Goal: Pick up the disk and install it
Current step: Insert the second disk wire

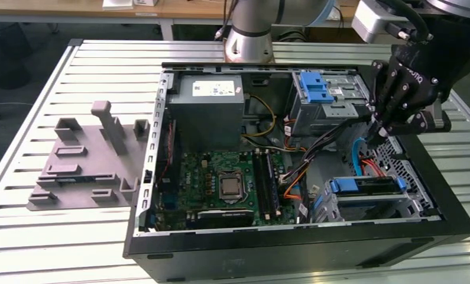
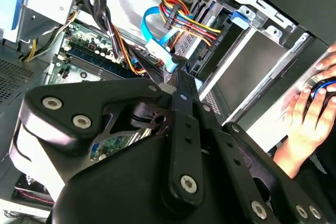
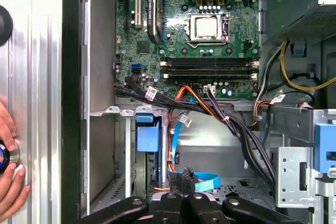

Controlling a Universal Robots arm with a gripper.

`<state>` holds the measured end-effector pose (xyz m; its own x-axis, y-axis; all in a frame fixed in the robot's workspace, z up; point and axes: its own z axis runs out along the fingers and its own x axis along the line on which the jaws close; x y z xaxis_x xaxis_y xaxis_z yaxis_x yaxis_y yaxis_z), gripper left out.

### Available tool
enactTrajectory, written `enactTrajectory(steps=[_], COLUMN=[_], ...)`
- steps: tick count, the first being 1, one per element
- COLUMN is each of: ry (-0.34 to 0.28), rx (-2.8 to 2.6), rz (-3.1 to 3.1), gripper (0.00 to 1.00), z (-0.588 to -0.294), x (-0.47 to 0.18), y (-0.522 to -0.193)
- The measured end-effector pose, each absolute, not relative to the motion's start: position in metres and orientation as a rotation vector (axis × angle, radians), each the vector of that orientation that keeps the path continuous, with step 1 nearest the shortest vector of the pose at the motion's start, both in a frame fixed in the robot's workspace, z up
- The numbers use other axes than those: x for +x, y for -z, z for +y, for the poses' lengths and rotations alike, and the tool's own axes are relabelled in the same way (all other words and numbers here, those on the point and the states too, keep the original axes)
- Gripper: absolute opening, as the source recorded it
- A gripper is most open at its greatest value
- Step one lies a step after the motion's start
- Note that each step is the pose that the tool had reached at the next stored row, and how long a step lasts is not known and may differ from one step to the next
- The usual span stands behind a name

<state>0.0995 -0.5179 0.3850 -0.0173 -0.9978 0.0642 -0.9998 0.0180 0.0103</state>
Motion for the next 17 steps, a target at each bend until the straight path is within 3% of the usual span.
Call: enactTrajectory(steps=[13, 16, 17], ry=[-0.058, -0.060, -0.061], rx=[2.164, 2.163, 2.163], rz=[-2.203, -2.202, -2.201], gripper=[0.11, 0.24, 0.24], z=[-0.509, -0.507, -0.507], x=[0.099, 0.099, 0.099], y=[-0.386, -0.385, -0.385])
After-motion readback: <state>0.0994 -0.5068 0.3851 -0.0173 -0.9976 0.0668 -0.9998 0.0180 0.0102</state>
